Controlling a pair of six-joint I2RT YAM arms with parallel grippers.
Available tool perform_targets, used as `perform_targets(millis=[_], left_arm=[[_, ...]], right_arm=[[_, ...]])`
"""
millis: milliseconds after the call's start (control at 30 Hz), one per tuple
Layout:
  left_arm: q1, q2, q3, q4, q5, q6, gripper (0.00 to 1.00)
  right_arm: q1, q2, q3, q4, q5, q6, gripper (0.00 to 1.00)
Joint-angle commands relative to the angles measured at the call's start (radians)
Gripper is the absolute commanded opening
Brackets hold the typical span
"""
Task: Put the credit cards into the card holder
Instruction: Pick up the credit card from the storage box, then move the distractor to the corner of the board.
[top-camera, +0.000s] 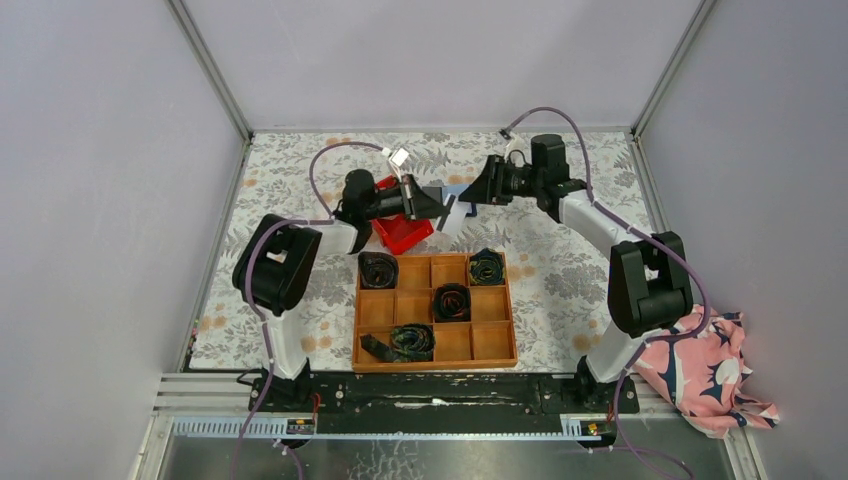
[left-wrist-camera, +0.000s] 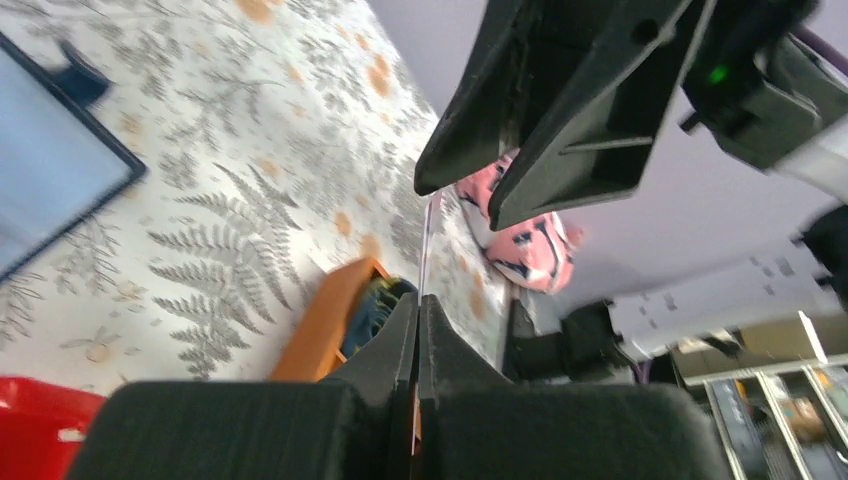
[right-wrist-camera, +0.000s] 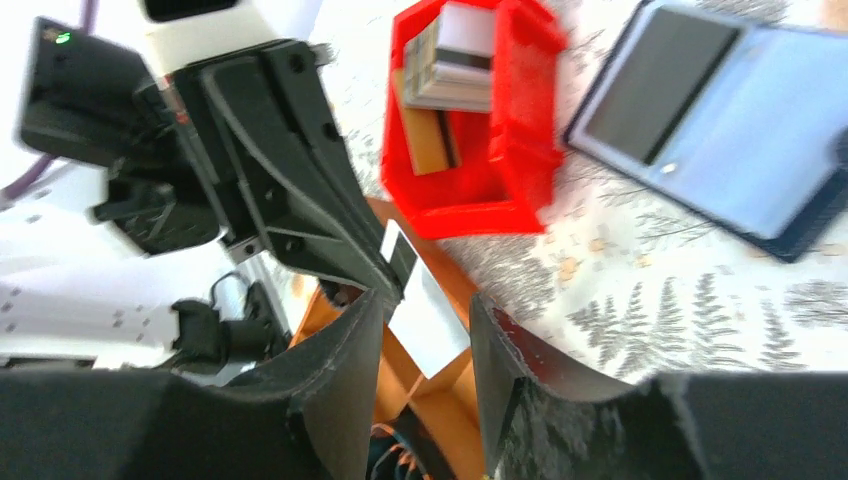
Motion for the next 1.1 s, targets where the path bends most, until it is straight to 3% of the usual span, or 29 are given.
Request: perform_targets(millis=[0, 167, 400, 567, 733, 1067], left_arm=[[-0.045, -0.058, 0.14, -0.454, -0.323, 0.264, 0.0], [-0.07, -0.033, 0.265, -0.616, -0.603, 0.217, 0.0], [-0.084, 0.13, 0.5, -0.819, -0.806, 0.14, 0.0], [-0.102, 0.262, 0.688, -0.976, -0.891, 0.135, 0.0], [-0.106, 0.329, 0.759, -1.059, -0.937, 0.131, 0.0], [-0.099, 0.282, 0.677, -1.02, -0.952, 0.156, 0.0]], right_arm=[[-0.02, -0.015, 0.025, 0.081, 0.124, 0.015, 0.45], [-0.022, 0.005, 0.053, 0.07, 0.296, 0.0, 0.45], [-0.023, 0.107, 0.141, 0.018, 0.408, -0.041, 0.41], [-0.023, 0.161, 0.183, -0.005, 0.43, -0.07, 0.38], [-0.023, 0.206, 0.217, -0.031, 0.431, -0.092, 0.38], [-0.019, 0.304, 0.301, -0.082, 0.384, -0.118, 0.37]])
